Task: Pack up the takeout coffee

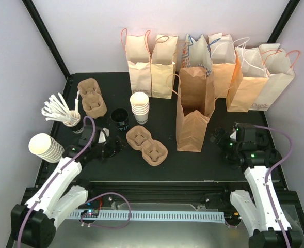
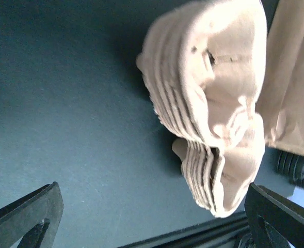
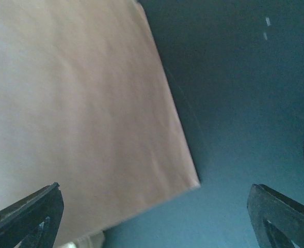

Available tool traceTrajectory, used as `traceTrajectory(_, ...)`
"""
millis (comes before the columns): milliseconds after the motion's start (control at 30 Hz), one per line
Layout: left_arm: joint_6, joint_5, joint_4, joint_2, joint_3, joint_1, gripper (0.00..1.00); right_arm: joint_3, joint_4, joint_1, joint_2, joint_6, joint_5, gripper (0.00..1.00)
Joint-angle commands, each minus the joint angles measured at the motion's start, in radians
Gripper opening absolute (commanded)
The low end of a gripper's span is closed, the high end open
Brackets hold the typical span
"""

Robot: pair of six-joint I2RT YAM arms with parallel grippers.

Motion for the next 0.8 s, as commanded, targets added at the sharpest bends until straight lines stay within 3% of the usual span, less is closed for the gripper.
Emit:
traceTrajectory(0, 0.046, -0.063, 0.012, 0.037, 0.075, -0.113, 0.99, -0.052, -0.104, 0.033, 0.024, -0.054, -0.017, 1.0)
traceTrajectory(200, 0.145, -0.274, -0.068, 0.175, 0.246, -0.335, 0.99, -0.079, -0.065, 0.229, 0.128, -0.06, 0.052, 0.99)
traceTrajectory(367, 0.281, -0.427, -0.097, 0.249, 0.384, -0.47, 0.99, -0.09, 0.049, 0.411, 0.122, -0.049, 0.117, 0.98)
traceTrajectory(500, 0.395, -0.468, -0.098, 0.347, 0.465, -0.554, 0.96, -0.143, 0.131, 0.449, 0.067, -0.04, 0.101, 0.98)
traceTrajectory(767, 0.599, -0.582, -0.185, 0.626, 0.655, -0.687, 0.9, -0.191, 0.112, 0.454, -0.03, -0.058, 0.109, 0.99)
